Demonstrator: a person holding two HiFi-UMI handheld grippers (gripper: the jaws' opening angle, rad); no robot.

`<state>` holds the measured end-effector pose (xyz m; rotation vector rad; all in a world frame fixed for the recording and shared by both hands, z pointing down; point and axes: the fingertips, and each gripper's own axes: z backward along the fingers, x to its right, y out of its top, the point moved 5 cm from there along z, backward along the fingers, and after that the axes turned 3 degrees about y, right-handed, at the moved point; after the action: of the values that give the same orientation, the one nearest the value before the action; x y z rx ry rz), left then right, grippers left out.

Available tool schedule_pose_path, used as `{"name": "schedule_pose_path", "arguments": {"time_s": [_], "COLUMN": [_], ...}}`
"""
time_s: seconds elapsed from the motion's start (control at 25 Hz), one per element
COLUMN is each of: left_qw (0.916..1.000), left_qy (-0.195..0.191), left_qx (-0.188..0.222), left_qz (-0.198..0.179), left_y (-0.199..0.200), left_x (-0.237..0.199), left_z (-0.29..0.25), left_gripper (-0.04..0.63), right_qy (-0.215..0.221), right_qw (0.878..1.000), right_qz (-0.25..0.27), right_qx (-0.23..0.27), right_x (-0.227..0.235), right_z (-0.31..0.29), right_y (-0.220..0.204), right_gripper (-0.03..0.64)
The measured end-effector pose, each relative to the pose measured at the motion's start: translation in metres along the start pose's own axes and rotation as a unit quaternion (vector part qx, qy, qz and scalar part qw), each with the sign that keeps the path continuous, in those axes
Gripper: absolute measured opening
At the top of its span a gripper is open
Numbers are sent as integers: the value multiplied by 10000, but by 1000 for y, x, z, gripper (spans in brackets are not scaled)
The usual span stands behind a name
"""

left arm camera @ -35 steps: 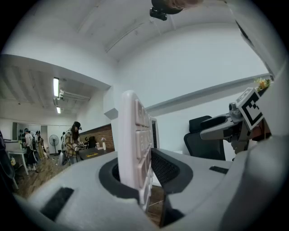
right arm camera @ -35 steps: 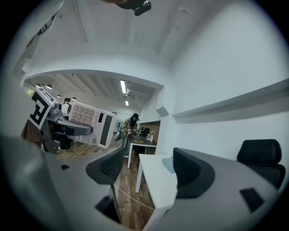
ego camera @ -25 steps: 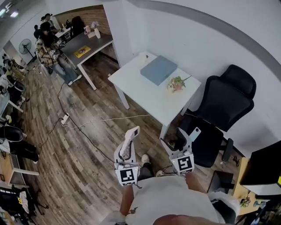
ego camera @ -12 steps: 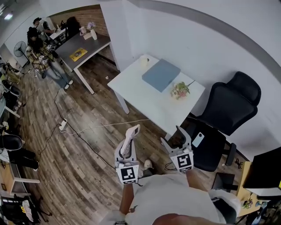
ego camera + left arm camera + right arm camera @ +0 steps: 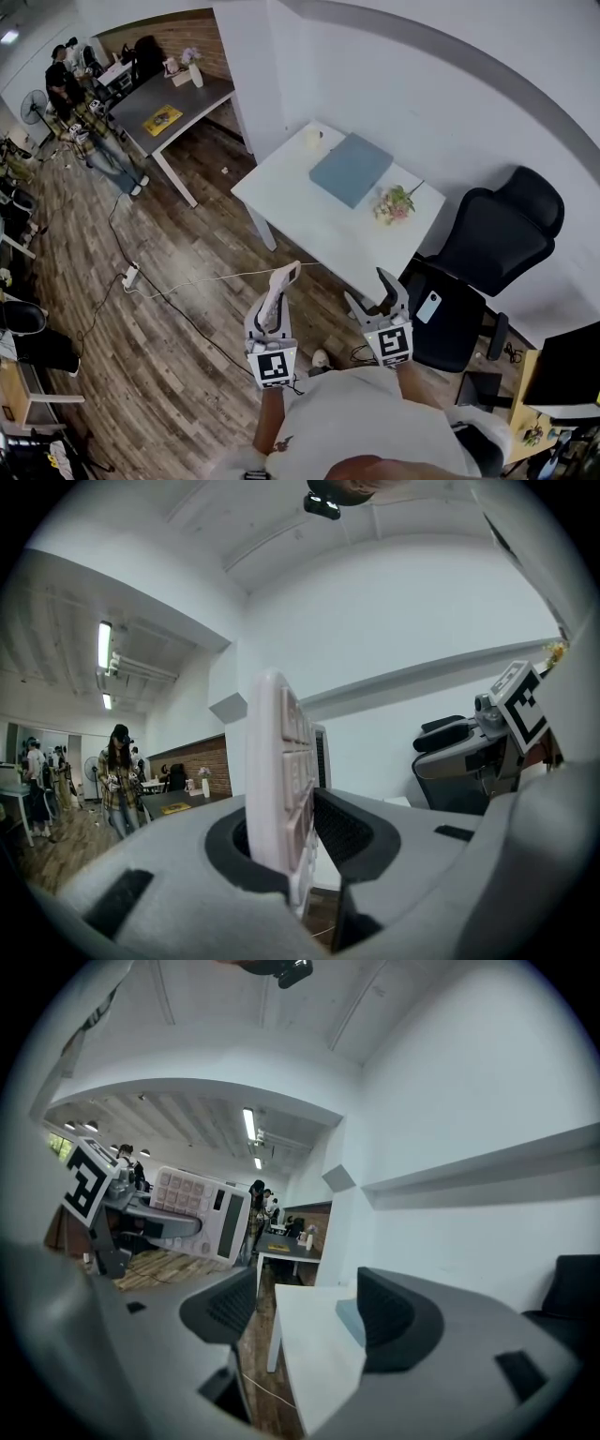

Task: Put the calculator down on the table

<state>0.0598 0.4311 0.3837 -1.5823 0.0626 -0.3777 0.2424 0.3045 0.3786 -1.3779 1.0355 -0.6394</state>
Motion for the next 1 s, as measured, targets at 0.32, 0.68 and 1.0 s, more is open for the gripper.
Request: {"name": "schedule_pose_path", "arguments": {"time_s": [0.32,0.68,1.0], "left_qw": [10000,10000,10000], "left_qy": [-41,-19,-26], "left_qx": [20,-2,19], "left_qz": [50,91,73], "left_y": [-9,-16,-17], "left_x": [-26,-42,-51], "left_z": [-26,-44,-75], "left_gripper": [84,84,84], "right_qy": [-76,-87,-92], "right_qw": [10000,9999,9999], "right_qz": [32,-7,-51], "right_qx": [-7,-71,-105], "right_x": [-1,4,18], "right_z": [-33,-59,-88], "right_y": [-1,-5,-3], "right_gripper": [334,331,327]}}
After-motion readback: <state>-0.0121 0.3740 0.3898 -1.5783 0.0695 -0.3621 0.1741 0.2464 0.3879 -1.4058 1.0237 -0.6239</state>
